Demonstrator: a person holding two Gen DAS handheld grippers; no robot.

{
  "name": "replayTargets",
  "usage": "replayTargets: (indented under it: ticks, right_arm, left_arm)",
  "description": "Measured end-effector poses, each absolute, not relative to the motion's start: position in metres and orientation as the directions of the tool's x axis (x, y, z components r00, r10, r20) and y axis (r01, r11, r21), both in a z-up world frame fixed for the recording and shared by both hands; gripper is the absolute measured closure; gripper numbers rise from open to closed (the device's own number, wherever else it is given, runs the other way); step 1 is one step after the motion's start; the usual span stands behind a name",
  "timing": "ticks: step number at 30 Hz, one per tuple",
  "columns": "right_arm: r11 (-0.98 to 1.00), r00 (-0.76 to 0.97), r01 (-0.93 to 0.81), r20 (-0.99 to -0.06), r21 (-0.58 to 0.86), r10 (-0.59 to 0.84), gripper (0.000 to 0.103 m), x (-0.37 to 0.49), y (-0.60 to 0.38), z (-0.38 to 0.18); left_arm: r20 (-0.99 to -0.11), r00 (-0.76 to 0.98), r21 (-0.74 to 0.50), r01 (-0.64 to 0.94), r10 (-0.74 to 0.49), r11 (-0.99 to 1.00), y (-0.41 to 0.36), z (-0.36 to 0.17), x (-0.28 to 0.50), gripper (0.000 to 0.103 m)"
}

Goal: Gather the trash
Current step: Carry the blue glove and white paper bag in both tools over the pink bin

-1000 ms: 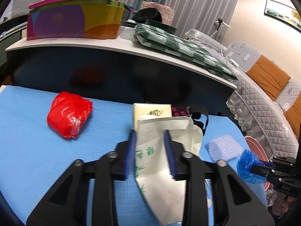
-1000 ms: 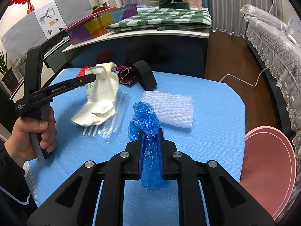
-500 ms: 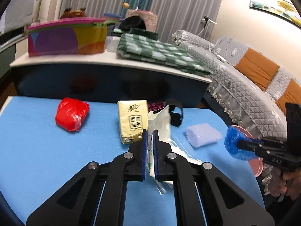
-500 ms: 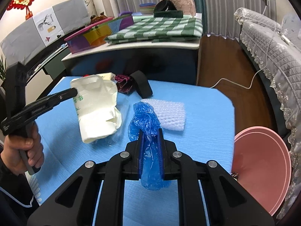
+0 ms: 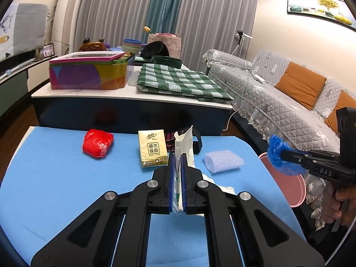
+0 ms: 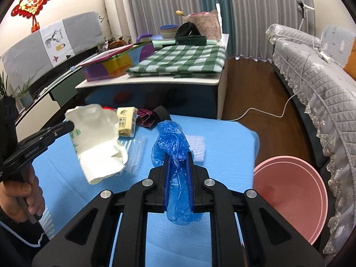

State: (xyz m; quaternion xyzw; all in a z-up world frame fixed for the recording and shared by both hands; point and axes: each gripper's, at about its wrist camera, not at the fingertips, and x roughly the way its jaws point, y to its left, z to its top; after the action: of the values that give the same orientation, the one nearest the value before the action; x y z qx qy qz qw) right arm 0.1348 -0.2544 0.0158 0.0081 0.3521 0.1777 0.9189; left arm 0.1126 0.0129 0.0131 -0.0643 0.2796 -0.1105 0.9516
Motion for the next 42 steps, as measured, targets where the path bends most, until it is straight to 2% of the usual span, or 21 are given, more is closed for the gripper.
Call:
replayTargets:
  ticks: [9,25,42]
  right_arm:
    - [0.954,0.747,-0.272,-0.598,0.124,0.290,0.090,0.121,-0.283,0.039]
    - [0.974,0.813,-0.190,-0.537,0.120,0.225,0.090,0.108,-0.340,0.070]
    - [0.985,0.825,-0.124,-0.540,0.117,0.167,0.090,0.114,-0.370,0.079]
  left_arm:
    - [-0.505,0.834,-0.213,0.127,-0.220,0.969,0.009,0.018,0.096,0.098]
    - [-0.506,0.836,-0.191,0.128,-0.210,0.973,-0.026,0.028,0.089,0.098]
    - [-0.501,0.827,-0.174,0.192,-0.255,0.966,-0.072,0.036,0.100,0.098]
